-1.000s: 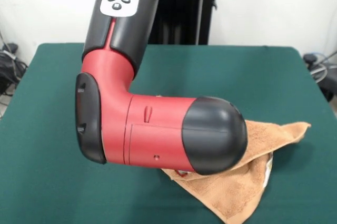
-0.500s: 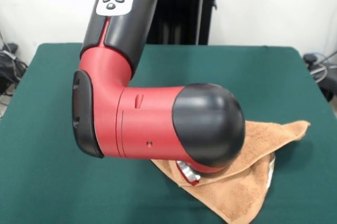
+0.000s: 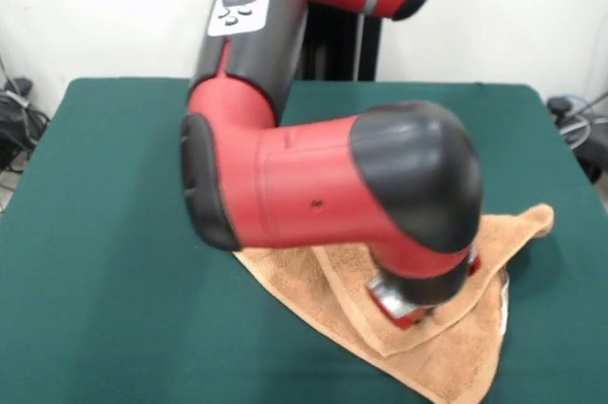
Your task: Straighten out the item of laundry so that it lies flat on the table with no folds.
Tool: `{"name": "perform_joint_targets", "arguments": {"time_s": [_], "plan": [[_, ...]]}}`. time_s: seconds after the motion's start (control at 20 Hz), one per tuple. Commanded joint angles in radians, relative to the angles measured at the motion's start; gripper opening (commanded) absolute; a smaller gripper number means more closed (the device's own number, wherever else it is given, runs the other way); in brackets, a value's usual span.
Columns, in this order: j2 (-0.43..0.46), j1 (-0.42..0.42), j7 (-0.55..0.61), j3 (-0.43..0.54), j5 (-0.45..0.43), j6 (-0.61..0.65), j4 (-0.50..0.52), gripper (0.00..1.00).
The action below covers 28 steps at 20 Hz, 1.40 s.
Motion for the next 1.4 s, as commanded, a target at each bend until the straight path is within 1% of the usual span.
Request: {"name": "perform_joint_targets", "arguments": {"time_s": [0.05,0.15,0.25,0.5,0.6,0.75,0.9,1.1,1.3,1.4], "plan": [[0.141,0.082,0.245,0.141,-0.079,-0.011,-0.099,0.00],[0.153,0.091,0.265,0.146,-0.097,0.026,-0.133,0.00],[0.151,0.100,0.262,0.146,-0.101,0.051,-0.132,0.00],[0.137,0.131,0.228,0.157,-0.088,0.038,-0.091,0.00],[0.138,0.142,0.219,0.179,-0.071,0.004,-0.085,0.00],[0.155,0.154,0.242,0.216,-0.077,-0.022,-0.124,0.00],[0.171,0.160,0.286,0.232,-0.114,0.001,-0.175,0.00],[0.191,0.158,0.297,0.263,-0.130,0.009,-0.219,0.00],[0.195,0.163,0.318,0.283,-0.152,0.005,-0.232,0.00],[0.190,0.168,0.329,0.288,-0.161,-0.006,-0.222,0.00]]}}
